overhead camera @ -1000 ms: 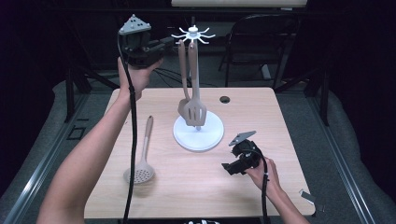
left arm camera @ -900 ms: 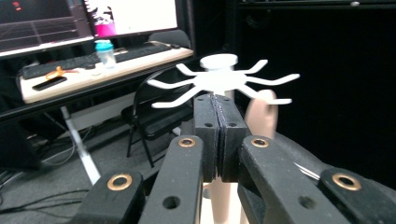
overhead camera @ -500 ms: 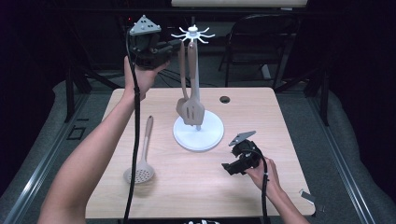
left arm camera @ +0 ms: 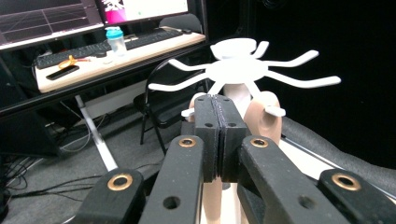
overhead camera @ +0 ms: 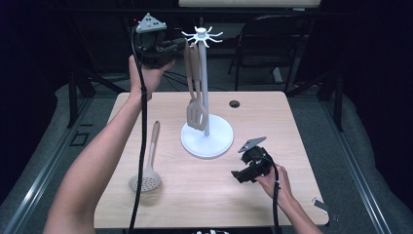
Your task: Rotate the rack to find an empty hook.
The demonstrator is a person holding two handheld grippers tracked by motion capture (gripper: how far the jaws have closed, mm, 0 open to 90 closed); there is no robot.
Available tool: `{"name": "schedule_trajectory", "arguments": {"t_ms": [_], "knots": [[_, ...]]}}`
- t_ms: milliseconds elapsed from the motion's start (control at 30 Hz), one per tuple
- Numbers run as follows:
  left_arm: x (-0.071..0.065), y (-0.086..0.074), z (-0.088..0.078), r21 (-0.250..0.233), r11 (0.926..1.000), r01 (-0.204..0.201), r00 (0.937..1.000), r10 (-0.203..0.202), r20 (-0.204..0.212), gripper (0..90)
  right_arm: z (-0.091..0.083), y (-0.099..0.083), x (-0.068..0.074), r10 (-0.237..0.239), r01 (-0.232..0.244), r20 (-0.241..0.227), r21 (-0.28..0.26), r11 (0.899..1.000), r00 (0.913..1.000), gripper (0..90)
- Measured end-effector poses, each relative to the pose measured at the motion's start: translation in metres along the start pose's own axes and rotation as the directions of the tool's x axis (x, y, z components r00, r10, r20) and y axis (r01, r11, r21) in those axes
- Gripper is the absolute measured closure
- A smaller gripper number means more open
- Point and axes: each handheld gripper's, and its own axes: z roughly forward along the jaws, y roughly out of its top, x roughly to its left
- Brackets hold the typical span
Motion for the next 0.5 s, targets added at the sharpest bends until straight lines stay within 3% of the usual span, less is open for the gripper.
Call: {"name": "schedule_trajectory", "arguments": {"t_ms": [267,333,500], "knots": [[0.005,0.001,0.002,0.004,1.0,0.008,0.9999,-0.008,-0.006,89.2,0.0,0.0,0.0,0.003,-0.003,0.003,0.0,1.0,1.0,13.5],[0.004,0.0,-0.002,-0.006,0.9999,0.012,0.9999,-0.012,-0.003,89.1,0.001,-0.001,0.0,0.013,-0.013,0.003,-0.014,1.0,0.9999,13.5],[0.0,-0.005,-0.016,-0.05,0.9984,0.027,0.9992,-0.025,0.031,89.2,-0.002,0.0,-0.002,-0.005,0.005,0.004,0.015,1.0,1.0,13.6]]}}
